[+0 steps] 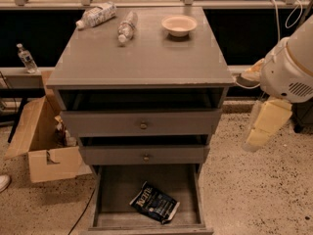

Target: Pick blue chip bag from bottom drawer and place on counter

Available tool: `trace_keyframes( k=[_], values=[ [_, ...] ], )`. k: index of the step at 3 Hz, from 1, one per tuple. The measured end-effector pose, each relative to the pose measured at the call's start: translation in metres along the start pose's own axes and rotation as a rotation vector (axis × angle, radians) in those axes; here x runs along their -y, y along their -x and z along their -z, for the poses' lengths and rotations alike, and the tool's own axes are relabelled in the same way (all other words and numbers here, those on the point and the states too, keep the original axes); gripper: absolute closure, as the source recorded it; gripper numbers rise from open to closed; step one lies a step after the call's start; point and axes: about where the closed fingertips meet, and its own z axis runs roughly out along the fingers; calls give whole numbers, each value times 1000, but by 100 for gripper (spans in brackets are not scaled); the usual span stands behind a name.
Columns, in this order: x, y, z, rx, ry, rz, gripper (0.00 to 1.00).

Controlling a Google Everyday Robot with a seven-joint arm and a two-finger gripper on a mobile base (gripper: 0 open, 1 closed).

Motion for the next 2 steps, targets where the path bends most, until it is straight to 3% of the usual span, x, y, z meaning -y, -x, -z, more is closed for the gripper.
trace_keyframes(
  k=[1,2],
  values=[
    [0,0,0,0,0,0,0],
    [-9,-4,-24,23,47,-10,0]
  ],
)
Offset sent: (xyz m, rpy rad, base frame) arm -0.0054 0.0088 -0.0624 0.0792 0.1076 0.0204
